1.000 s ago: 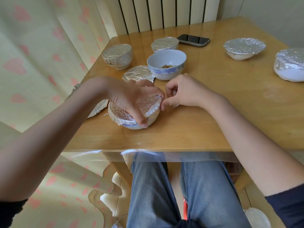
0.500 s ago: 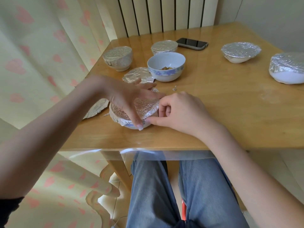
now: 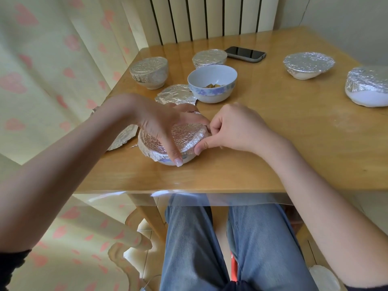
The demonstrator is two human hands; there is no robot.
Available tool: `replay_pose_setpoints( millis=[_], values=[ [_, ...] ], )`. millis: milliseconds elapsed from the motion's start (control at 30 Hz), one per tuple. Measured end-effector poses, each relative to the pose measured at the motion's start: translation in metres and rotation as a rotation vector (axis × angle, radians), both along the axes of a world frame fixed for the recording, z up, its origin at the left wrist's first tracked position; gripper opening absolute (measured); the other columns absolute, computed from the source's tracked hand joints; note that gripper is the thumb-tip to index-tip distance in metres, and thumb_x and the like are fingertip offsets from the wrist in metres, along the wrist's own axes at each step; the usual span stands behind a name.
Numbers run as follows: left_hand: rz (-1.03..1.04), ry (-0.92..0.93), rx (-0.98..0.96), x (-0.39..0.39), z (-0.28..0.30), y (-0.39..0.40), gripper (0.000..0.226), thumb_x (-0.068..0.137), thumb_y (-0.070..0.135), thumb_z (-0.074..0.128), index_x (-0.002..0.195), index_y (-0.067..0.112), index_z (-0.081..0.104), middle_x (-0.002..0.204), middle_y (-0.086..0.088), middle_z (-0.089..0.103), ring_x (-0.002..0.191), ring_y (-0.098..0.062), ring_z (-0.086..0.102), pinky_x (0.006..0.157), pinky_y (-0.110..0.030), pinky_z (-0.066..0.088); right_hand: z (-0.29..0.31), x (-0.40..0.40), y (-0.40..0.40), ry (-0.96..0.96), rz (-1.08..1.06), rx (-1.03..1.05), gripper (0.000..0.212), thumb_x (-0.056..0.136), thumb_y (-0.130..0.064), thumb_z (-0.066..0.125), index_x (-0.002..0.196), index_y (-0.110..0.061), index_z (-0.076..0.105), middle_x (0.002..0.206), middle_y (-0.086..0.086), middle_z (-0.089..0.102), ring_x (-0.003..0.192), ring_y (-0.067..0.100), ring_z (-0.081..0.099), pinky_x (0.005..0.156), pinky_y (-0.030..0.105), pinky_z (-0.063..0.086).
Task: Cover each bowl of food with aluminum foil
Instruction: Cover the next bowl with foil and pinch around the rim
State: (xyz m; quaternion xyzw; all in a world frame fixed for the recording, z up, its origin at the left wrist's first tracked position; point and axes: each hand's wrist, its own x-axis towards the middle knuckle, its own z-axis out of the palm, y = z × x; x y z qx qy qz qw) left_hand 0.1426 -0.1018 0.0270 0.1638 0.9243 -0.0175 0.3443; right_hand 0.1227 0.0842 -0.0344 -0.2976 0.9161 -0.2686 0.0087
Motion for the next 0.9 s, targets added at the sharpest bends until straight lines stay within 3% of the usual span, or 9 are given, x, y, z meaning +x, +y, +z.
replay_pose_setpoints(
  millis=[67,200,433,600,767,900],
  values=[
    [-0.042,-0.013,0.064,-0.003,0.005,0.006,0.099,0.051,0.062,0.078,0.127,0.074,0.015,0.148,0.034,-0.001,0.143,-0.006,0.005,0.116,-0.038,0.013,0.005,-0.008,-0.001,-0.010,0.034,0.067,0.063,0.043,-0.074,0.072,0.041,-0.014,0.055,0.040,-0.008,0.055,0.047,0.004,0.049,0.051,0.025,0.031],
    [-0.034,-0.011,0.041,-0.004,0.004,0.005,0.099,0.052,0.063,0.078,0.125,0.076,0.013,0.148,0.035,0.000,0.145,-0.007,0.003,0.116,-0.041,0.011,0.004,-0.013,-0.003,0.020,0.061,0.074,0.066,0.040,-0.078,0.068,0.040,-0.014,0.054,0.041,-0.006,0.057,0.045,0.005,0.048,0.052,0.026,0.034],
    [-0.011,-0.010,0.072,-0.006,0.000,0.003,0.099,0.050,0.064,0.082,0.122,0.079,0.017,0.146,0.038,-0.003,0.145,-0.006,0.000,0.117,-0.044,0.011,-0.015,-0.005,0.015,-0.045,0.063,-0.269,0.053,0.060,-0.061,0.075,0.049,-0.015,0.050,0.039,-0.010,0.039,0.044,0.008,0.033,0.051,0.027,0.030],
    [-0.012,-0.007,0.068,-0.006,0.002,0.003,0.103,0.051,0.060,0.080,0.127,0.076,0.012,0.145,0.039,-0.003,0.144,-0.005,0.002,0.115,-0.040,0.011,-0.014,-0.009,0.008,0.046,0.024,-0.084,0.061,0.054,-0.070,0.072,0.049,-0.015,0.048,0.040,-0.011,0.042,0.046,0.010,0.039,0.049,0.026,0.030],
    [-0.035,0.008,0.095,-0.009,-0.002,0.000,0.105,0.049,0.062,0.083,0.130,0.072,0.016,0.140,0.040,0.007,0.141,-0.005,0.009,0.116,-0.041,0.015,-0.016,-0.017,0.007,0.085,0.114,-0.103,0.063,0.051,-0.070,0.071,0.042,-0.015,0.040,0.039,-0.008,0.040,0.047,0.011,0.037,0.046,0.024,0.024],
    [-0.032,-0.008,0.126,-0.010,-0.002,-0.001,0.103,0.052,0.058,0.086,0.124,0.076,0.015,0.135,0.042,0.009,0.136,0.000,0.010,0.113,-0.038,0.016,-0.014,-0.021,0.006,0.106,0.140,-0.098,0.066,0.043,-0.079,0.058,0.041,-0.016,0.040,0.041,-0.011,0.044,0.050,0.007,0.043,0.048,0.025,0.023]
  ],
)
